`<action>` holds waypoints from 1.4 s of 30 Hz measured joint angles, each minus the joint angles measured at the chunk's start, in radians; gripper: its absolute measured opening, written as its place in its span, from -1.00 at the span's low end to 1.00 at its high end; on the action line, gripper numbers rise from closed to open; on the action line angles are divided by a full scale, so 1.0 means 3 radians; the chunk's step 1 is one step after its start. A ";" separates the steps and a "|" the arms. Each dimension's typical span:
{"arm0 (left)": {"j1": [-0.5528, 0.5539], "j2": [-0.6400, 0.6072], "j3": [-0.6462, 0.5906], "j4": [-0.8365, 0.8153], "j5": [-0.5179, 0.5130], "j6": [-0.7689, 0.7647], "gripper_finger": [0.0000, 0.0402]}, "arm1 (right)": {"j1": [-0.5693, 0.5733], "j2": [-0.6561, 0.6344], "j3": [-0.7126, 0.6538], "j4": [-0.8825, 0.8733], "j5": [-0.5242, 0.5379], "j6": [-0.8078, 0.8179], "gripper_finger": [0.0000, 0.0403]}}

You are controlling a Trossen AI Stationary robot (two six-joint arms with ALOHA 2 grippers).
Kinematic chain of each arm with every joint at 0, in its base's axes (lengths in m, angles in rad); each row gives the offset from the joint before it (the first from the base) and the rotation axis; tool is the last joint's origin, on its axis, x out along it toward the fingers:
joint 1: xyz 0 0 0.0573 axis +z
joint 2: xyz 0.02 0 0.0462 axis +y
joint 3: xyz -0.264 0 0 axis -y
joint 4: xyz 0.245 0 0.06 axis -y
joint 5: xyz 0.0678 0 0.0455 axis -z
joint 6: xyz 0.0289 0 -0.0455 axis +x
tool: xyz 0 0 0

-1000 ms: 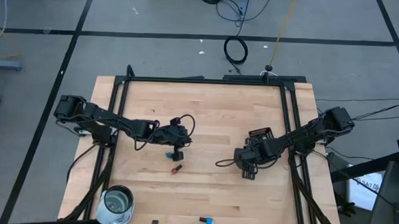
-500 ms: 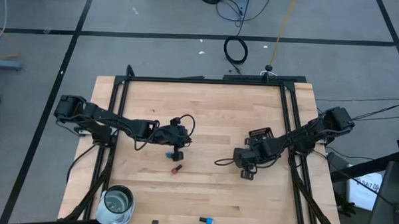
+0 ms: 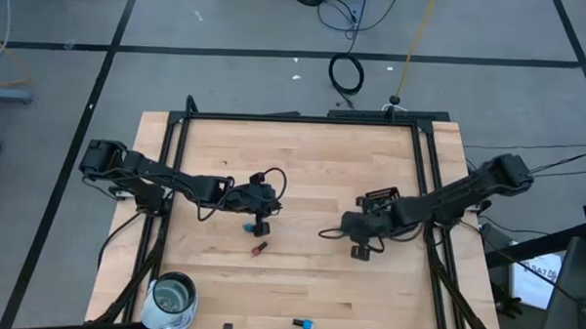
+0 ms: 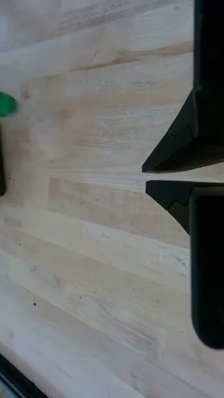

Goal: Pick & Place Nail Polish
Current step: Put the green nail polish into the black basket

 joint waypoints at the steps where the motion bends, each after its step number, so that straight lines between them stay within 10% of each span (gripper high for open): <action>1: 0.0001 0.0000 0.0000 0.0001 0.0000 0.0000 -0.85 | 0.0018 -0.0107 0.0003 -0.0010 0.0022 0.0020 -0.76; 14: 0.0000 0.0000 0.0000 0.0010 0.0000 0.0004 -0.85 | 0.0124 -0.1097 0.0001 -0.1842 0.0793 0.1574 -0.76; 34: 0.0000 0.0000 0.0000 0.0027 0.0000 -0.0002 -0.85 | 0.0017 -0.0691 -0.0374 -0.1628 -0.0611 0.1894 -0.76; 42: 0.0000 0.0000 0.0000 0.0025 0.0000 -0.0008 -0.85 | 0.0013 -0.0691 -0.0374 -0.1028 -0.0513 0.1651 -0.76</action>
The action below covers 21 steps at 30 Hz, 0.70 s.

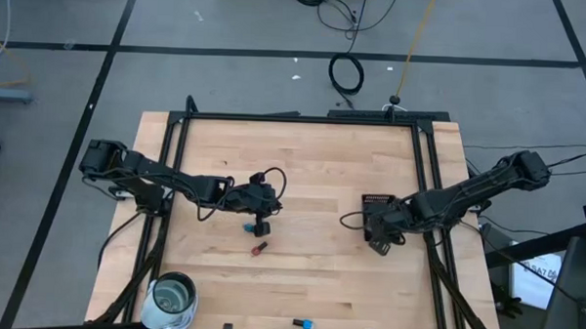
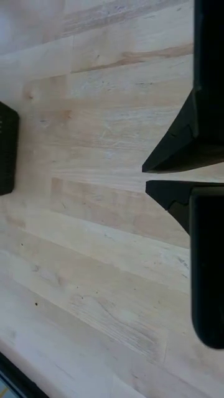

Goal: Pick & Place Nail Polish
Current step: Put the green nail polish into the black basket

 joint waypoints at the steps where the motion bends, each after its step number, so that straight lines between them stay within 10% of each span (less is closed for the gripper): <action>1: 0.0000 0.0000 0.0000 0.0000 0.0001 -0.0002 -0.85 | -0.0001 0.0000 0.0000 0.0060 0.0064 -0.0020 -0.76; 21: 0.0000 0.0000 0.0000 0.0001 0.0003 0.0000 -0.85 | -0.0157 -0.0099 -0.0052 -0.0210 0.0447 -0.0062 -0.76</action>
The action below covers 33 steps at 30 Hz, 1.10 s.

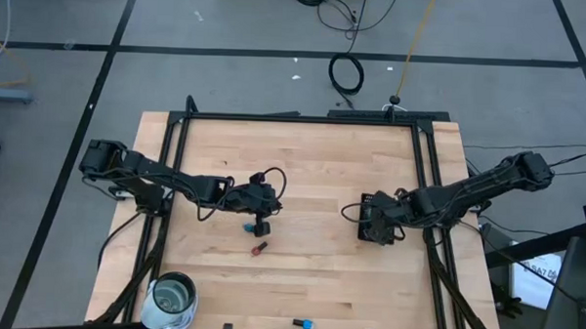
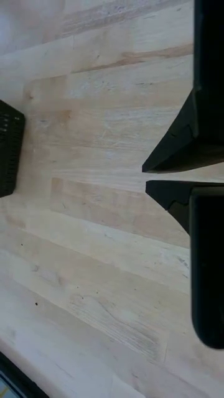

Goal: Pick & Place Nail Polish
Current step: Put the green nail polish into the black basket, then put the blue nail polish into the black basket

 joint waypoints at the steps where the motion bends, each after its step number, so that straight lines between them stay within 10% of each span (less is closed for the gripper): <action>1: 0.0000 0.0000 0.0000 0.0000 0.0000 -0.0001 -0.85 | 0.0001 0.0000 -0.0036 0.0083 -0.0053 -0.0004 -0.76; 9: -0.0001 0.0000 0.0000 0.0000 0.0003 -0.0022 -0.85 | 0.0003 0.0001 -0.0381 0.0659 -0.0291 0.0019 -0.72; 21: 0.0000 0.0000 0.0000 0.0004 0.0001 -0.0019 -0.85 | 0.0000 -0.0174 -0.0408 0.0738 -0.0398 0.0030 -0.09; 33: 0.0000 0.0000 0.0000 0.0020 -0.0001 0.0073 -0.85 | 0.0022 -0.0872 -0.0408 0.0957 -0.0283 -0.0012 -0.12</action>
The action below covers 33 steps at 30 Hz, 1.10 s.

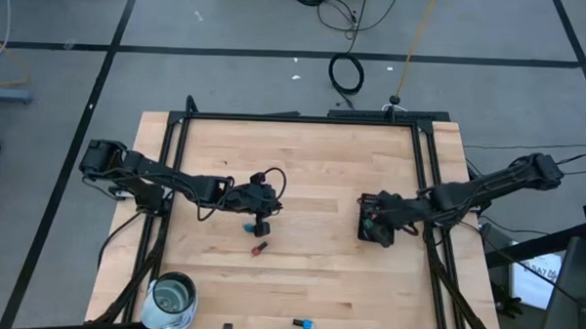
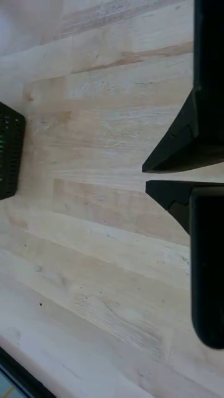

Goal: Pick & Place Nail Polish
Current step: Put the blue nail polish into the black basket

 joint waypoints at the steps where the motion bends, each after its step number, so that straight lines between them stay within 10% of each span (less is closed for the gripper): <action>1: 0.0000 0.0000 0.0000 0.0000 0.0000 0.0001 -0.85 | 0.0014 -0.0048 0.0000 0.0097 0.0056 -0.0091 -0.12; 8: 0.0000 0.0000 0.0000 0.0005 -0.0001 0.0005 -0.85 | 0.0197 -0.0018 -0.0024 0.1701 0.0255 -0.0967 -0.12; 15: 0.0000 0.0000 0.0000 0.0024 -0.0001 0.0010 -0.85 | 0.0598 0.0969 -0.0096 0.3889 -0.0259 -0.1751 -0.12; 27: 0.0013 0.0000 0.0000 0.0097 -0.0101 0.0113 -0.85 | 0.1164 0.2693 0.1885 0.1391 0.0417 -0.1991 0.07; 33: 0.0051 0.0000 0.0000 0.0105 -0.0266 -0.0089 -0.85 | 0.1261 0.3244 0.2414 0.1209 0.0434 -0.1806 0.05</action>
